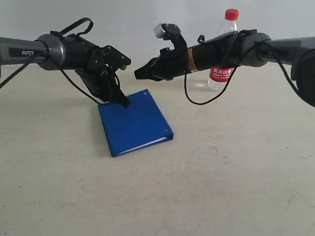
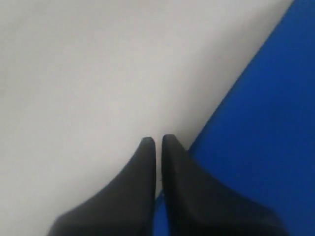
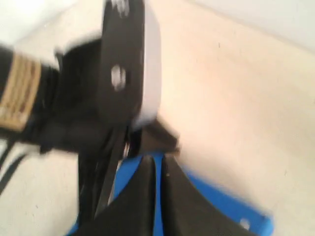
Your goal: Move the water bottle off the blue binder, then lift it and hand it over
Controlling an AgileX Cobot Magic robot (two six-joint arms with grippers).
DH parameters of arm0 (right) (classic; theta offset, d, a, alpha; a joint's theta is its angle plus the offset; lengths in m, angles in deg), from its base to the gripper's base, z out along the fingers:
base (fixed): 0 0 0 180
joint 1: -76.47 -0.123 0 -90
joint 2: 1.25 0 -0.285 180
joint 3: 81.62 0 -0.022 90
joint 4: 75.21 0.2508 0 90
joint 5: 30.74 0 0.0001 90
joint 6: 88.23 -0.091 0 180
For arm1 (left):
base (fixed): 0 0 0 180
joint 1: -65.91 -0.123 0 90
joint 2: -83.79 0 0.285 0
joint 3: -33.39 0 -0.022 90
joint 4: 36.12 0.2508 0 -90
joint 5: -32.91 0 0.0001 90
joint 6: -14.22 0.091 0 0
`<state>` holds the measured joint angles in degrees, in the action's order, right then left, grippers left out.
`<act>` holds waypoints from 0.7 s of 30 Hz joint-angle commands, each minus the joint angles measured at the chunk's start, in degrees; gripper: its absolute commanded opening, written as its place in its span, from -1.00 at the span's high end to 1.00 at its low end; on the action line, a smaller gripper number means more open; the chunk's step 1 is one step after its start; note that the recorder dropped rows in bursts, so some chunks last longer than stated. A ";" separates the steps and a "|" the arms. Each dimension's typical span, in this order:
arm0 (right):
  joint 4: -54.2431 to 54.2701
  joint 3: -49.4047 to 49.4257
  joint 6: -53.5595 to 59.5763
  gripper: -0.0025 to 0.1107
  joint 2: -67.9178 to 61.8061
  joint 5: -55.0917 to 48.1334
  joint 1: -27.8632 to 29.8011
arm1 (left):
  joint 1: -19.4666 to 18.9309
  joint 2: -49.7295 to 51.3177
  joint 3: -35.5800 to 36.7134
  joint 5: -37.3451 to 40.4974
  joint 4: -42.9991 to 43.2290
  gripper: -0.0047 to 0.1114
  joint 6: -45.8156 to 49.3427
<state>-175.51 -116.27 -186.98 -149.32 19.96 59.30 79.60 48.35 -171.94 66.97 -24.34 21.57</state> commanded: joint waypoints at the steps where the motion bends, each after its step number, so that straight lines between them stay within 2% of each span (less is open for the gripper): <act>1: 0.35 -0.16 -0.24 0.96 3.89 -2.43 0.07 | 0.84 -4.07 6.69 3.58 -13.17 0.84 8.17; 2: 0.35 -0.16 -1.01 0.96 4.28 -3.26 0.07 | 0.84 -5.46 8.09 1.45 -14.07 0.84 8.14; 3: 0.35 -0.16 -3.69 0.96 4.34 -5.59 0.07 | 0.84 -7.85 10.43 -6.27 -14.36 0.84 5.63; 5: 0.35 0.82 -9.36 0.96 3.95 -9.36 0.07 | 0.84 -8.58 11.14 -12.79 -14.75 0.84 3.60; 8: 0.35 5.32 -9.91 0.96 3.82 -16.30 0.31 | 1.72 -6.20 11.14 -16.67 -16.76 0.84 4.28; 12: 0.35 10.55 -3.74 0.96 3.82 -10.81 1.80 | 1.88 -1.51 10.91 -27.21 -17.38 0.84 3.29; 15: 0.35 10.71 -2.02 0.96 3.82 -11.53 2.30 | 2.67 0.87 8.00 -23.33 -17.17 0.84 4.73; 21: 0.35 10.71 -2.16 0.96 3.82 -19.62 2.35 | 9.35 0.87 7.41 -12.89 -17.39 0.84 15.47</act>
<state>-175.40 -105.79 -189.53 -145.68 2.39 61.08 85.57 48.68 -165.02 46.33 -40.93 33.17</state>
